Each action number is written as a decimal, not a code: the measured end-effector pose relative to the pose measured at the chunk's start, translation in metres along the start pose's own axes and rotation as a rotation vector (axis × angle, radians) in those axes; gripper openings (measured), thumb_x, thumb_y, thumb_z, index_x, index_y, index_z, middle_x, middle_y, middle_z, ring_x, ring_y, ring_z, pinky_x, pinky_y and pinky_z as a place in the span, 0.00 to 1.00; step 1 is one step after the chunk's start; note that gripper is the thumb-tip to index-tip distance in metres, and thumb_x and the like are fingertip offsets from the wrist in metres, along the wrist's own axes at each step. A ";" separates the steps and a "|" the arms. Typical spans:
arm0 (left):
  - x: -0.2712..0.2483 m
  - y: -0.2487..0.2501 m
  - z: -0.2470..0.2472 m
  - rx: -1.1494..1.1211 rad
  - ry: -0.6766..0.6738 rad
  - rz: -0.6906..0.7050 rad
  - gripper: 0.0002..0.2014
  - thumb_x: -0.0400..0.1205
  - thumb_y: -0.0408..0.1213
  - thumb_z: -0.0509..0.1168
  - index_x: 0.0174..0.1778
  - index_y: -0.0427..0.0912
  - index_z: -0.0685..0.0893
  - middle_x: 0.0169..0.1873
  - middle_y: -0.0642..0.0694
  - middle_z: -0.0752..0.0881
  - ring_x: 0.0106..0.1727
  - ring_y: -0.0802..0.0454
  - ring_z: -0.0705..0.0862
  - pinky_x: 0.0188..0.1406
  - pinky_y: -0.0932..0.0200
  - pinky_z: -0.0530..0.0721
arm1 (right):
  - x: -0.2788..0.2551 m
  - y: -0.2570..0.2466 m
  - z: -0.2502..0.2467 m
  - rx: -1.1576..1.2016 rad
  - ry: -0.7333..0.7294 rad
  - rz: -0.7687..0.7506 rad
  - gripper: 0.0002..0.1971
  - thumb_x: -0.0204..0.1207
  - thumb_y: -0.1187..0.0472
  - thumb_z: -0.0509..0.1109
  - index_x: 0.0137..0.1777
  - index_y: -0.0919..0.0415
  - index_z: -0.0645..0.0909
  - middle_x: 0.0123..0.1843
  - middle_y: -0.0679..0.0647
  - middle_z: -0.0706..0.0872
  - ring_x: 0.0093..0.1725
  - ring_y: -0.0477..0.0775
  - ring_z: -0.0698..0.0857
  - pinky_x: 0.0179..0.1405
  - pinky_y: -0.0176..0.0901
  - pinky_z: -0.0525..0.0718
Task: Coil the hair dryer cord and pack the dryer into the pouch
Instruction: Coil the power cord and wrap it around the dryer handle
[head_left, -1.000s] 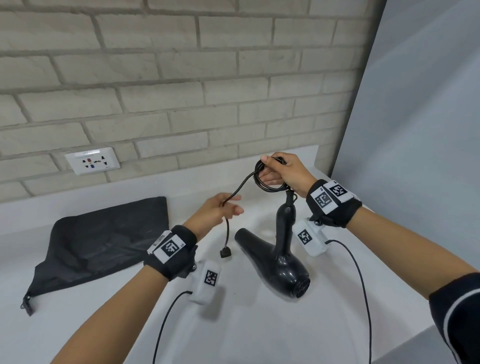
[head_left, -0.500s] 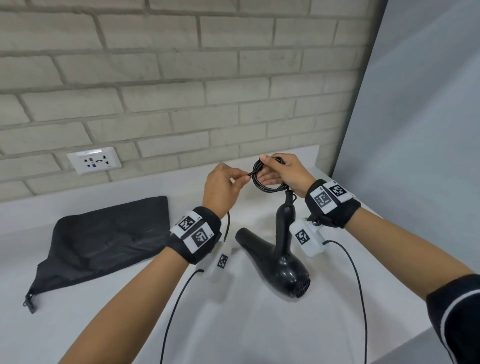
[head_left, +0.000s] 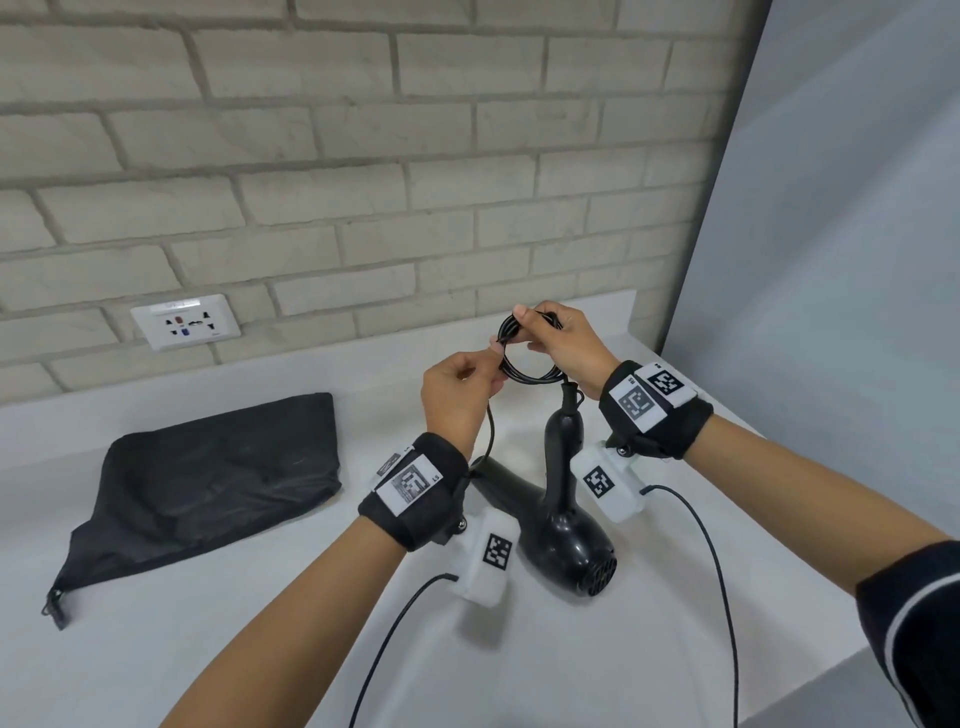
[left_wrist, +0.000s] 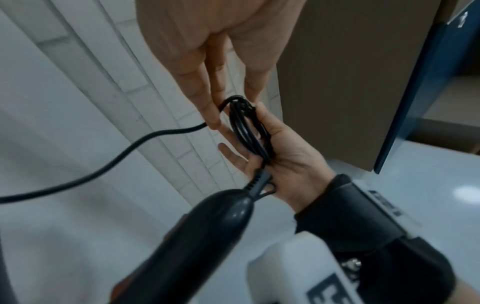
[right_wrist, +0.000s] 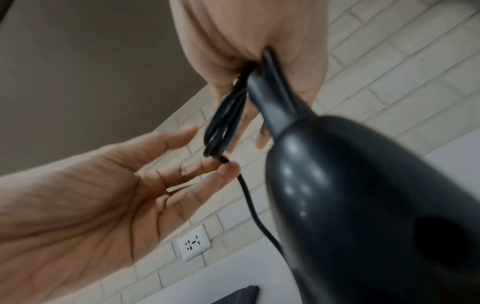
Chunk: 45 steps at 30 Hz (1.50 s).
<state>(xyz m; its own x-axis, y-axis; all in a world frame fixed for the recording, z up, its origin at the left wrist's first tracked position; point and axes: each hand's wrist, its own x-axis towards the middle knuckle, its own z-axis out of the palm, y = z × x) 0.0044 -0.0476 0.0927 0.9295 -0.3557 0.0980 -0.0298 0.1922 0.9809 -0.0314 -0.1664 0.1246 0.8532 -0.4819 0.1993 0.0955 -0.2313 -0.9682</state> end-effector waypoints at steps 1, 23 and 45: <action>-0.002 0.001 0.002 -0.026 0.000 -0.016 0.07 0.77 0.37 0.70 0.40 0.36 0.85 0.32 0.46 0.85 0.31 0.59 0.85 0.47 0.63 0.87 | -0.001 0.000 0.000 0.009 -0.007 -0.006 0.10 0.81 0.55 0.63 0.39 0.59 0.72 0.53 0.70 0.88 0.50 0.56 0.87 0.55 0.40 0.79; 0.007 0.013 0.017 -0.168 -0.027 -0.144 0.06 0.77 0.24 0.67 0.37 0.35 0.77 0.32 0.40 0.82 0.21 0.60 0.84 0.31 0.68 0.88 | -0.017 -0.010 -0.010 -0.105 -0.002 0.119 0.19 0.79 0.43 0.60 0.55 0.59 0.77 0.48 0.56 0.88 0.41 0.48 0.88 0.33 0.39 0.84; 0.012 0.018 0.034 0.185 -0.466 -0.026 0.11 0.73 0.20 0.70 0.33 0.36 0.76 0.30 0.38 0.83 0.20 0.59 0.85 0.29 0.66 0.88 | -0.084 0.053 -0.016 -0.013 -0.181 0.606 0.24 0.78 0.53 0.67 0.61 0.76 0.78 0.46 0.68 0.87 0.30 0.51 0.89 0.37 0.39 0.89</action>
<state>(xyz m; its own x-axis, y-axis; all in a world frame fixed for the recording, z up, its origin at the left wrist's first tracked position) 0.0023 -0.0794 0.1172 0.6686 -0.7373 0.0965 -0.1127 0.0278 0.9932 -0.1061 -0.1515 0.0589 0.8271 -0.3805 -0.4137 -0.4372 0.0271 -0.8989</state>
